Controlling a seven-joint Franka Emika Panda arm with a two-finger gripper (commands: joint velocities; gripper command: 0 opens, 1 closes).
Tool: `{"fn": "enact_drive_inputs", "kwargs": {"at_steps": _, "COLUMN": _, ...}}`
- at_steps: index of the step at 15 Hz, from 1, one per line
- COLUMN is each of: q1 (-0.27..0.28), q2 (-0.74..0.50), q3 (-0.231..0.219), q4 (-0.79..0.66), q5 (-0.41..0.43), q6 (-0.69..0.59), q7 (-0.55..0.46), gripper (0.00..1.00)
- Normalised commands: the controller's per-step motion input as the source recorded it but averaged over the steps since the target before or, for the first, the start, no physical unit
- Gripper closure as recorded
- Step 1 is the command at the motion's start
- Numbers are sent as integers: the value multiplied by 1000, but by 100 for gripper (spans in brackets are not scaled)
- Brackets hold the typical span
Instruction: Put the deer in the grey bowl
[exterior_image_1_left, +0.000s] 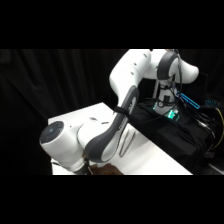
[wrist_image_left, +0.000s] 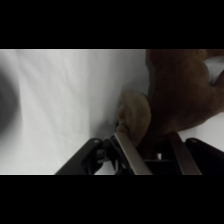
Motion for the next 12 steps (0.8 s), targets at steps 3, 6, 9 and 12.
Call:
{"fn": "enact_drive_inputs", "kwargs": {"at_steps": 3, "q1": 61, "q2": -28, "q3": -77, "q4": 227, "q5": -27, "q6": -287, "q7": 68, "gripper": 94}}
{"fn": "enact_drive_inputs", "kwargs": {"at_steps": 6, "q1": 70, "q2": -172, "q3": -94, "q4": 138, "q5": -60, "q6": -339, "q7": 79, "gripper": 91}}
{"fn": "enact_drive_inputs", "kwargs": {"at_steps": 9, "q1": 49, "q2": -264, "q3": -96, "q4": 88, "q5": -86, "q6": -358, "q7": 67, "gripper": 92}}
{"fn": "enact_drive_inputs", "kwargs": {"at_steps": 12, "q1": -6, "q2": -294, "q3": -96, "q4": 48, "q5": -105, "q6": -294, "q7": 46, "gripper": 92}}
